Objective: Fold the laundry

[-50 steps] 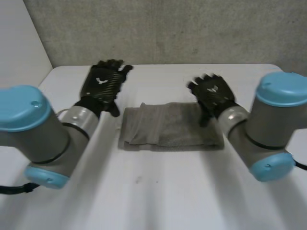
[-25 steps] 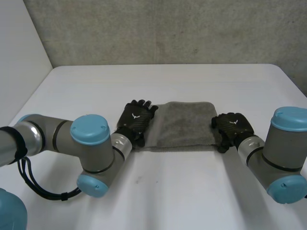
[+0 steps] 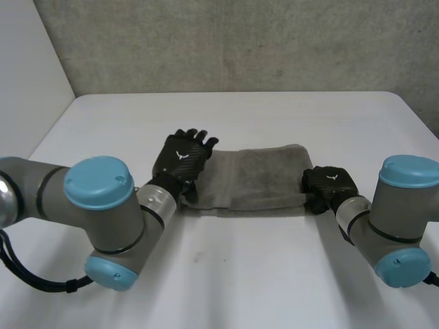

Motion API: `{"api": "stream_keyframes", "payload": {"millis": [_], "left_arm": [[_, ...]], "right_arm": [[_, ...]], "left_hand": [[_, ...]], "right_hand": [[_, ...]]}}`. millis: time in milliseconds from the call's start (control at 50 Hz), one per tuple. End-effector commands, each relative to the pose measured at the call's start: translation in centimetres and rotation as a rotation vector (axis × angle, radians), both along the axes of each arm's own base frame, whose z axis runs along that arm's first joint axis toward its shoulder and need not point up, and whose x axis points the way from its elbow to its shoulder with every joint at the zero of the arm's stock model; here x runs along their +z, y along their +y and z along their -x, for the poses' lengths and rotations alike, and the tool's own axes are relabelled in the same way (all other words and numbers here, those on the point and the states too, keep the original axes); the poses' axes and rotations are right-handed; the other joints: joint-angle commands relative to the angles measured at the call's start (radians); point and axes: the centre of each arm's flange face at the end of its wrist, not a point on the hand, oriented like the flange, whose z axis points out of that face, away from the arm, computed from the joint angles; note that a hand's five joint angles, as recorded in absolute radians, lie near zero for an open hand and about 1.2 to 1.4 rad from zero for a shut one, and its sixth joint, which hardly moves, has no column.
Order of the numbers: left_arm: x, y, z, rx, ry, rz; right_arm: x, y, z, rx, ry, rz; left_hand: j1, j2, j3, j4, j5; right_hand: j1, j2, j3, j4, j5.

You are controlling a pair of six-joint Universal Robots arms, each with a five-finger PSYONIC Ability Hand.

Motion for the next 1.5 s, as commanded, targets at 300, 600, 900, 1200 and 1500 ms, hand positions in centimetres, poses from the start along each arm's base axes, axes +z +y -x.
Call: {"api": "stream_keyframes", "payload": {"millis": [300,600,900,1200,1500], "left_arm": [[4.9,-1.1,-6.1,0.151,0.047,0.061],[4.9,-1.9,-9.0,0.231,0.041,0.049],[8.5,-1.9,-5.0,0.133,0.196,0.069],[4.6,-0.2,2.3,0.036,0.248,-0.304],[-3.6,-1.1,2.6,0.194,0.121,-0.442]], "right_arm": [[8.2,3.6,-10.4,0.344,0.38,0.575],[1.5,12.9,-16.6,0.769,0.51,0.64],[10.7,9.3,-11.4,0.371,0.097,0.418],[10.5,3.8,-6.9,0.234,-0.148,-0.033],[3.4,-0.1,-9.4,0.338,0.066,-0.003]], "left_hand": [[0.008,0.011,0.012,0.011,-0.016],[0.002,0.005,0.006,0.005,-0.022],[0.049,0.052,0.053,0.052,0.025],[0.055,0.058,0.059,0.058,0.031],[0.02,0.023,0.024,0.023,-0.004]], "right_hand": [[0.501,0.269,0.26,0.252,0.303],[-0.153,-0.385,-0.394,-0.402,-0.351],[-0.721,-0.953,-0.962,-0.969,-0.919],[-0.721,-0.953,-0.962,-0.969,-0.919],[-0.721,-0.953,-0.962,-0.969,-0.919]]}}
